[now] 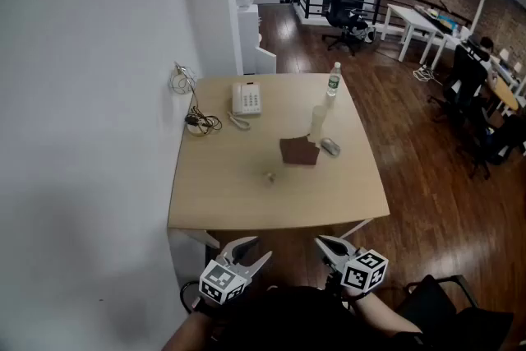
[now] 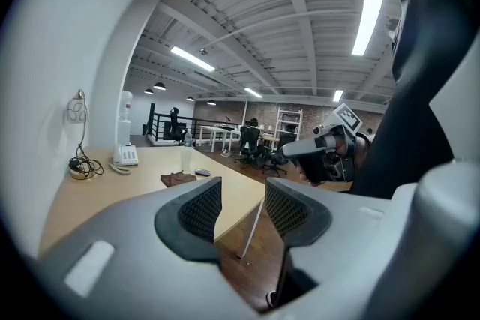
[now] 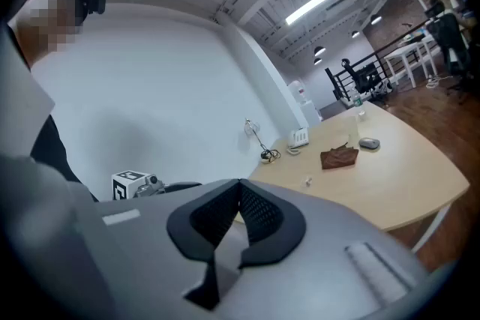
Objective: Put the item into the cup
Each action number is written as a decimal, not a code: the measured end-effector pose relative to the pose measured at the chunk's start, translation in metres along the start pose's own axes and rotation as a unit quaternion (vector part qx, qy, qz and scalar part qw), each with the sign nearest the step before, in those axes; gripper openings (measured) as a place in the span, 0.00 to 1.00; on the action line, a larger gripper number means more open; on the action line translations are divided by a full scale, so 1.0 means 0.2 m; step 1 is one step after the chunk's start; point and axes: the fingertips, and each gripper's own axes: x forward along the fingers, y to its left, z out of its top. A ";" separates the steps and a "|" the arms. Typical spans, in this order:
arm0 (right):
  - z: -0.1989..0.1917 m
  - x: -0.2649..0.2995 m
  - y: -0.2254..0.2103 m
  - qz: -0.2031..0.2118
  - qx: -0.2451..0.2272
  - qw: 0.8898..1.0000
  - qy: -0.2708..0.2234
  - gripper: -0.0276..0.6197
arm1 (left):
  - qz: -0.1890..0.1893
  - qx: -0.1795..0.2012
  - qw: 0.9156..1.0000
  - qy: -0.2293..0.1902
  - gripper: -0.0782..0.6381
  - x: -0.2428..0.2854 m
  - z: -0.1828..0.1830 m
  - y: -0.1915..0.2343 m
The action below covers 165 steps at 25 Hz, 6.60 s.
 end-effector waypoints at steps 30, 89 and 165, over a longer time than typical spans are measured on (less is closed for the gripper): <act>0.31 0.73 -0.38 0.088 -0.193 0.971 0.113 0.15 | 0.078 -0.020 0.997 0.003 0.36 0.35 0.14 0.58; -0.29 1.86 -1.30 0.078 -0.302 0.852 0.421 0.06 | 0.080 -0.055 0.987 0.126 0.40 0.93 -0.12 1.42; 0.81 1.03 -1.35 0.064 -0.211 0.965 0.143 0.14 | 0.072 0.010 0.993 0.090 0.40 1.21 0.20 0.84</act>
